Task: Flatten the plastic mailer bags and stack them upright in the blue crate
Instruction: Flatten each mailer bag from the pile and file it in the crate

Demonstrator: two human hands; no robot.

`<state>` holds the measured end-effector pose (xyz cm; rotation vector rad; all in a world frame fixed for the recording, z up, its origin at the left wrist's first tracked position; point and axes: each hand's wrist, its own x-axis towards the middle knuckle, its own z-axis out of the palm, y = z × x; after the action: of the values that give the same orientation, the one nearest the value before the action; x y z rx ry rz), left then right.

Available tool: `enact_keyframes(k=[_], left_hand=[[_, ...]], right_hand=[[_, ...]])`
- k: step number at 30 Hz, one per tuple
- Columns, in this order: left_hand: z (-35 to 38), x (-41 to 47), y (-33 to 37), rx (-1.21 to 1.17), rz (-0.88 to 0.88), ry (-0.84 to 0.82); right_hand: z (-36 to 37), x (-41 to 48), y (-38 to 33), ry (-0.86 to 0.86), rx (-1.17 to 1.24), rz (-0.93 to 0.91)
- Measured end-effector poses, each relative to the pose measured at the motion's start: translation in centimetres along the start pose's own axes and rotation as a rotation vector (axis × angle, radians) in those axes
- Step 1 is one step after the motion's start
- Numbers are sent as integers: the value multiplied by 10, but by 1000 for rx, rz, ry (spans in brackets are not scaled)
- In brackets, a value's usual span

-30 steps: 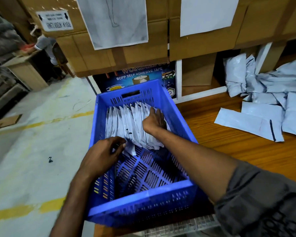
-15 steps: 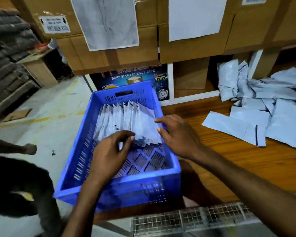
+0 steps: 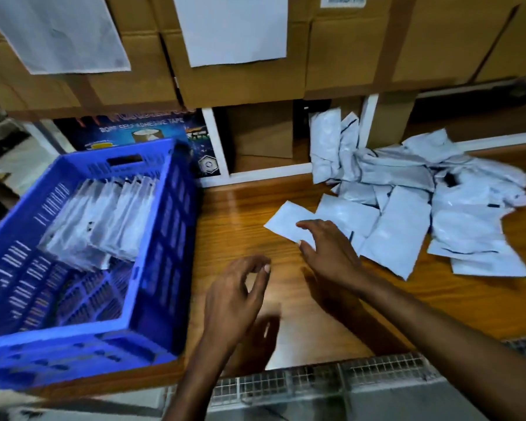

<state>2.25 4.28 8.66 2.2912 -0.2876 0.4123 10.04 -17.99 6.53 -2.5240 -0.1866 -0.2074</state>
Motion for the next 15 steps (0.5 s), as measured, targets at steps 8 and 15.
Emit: enact_keyframes(k=[8, 15], left_hand=[[68, -32, -58, 460, -182, -285], [67, -28, -60, 418, -187, -184]], right_hand=[[42, 50, 74, -218, -372, 14], [43, 47, 65, 82, -301, -153]])
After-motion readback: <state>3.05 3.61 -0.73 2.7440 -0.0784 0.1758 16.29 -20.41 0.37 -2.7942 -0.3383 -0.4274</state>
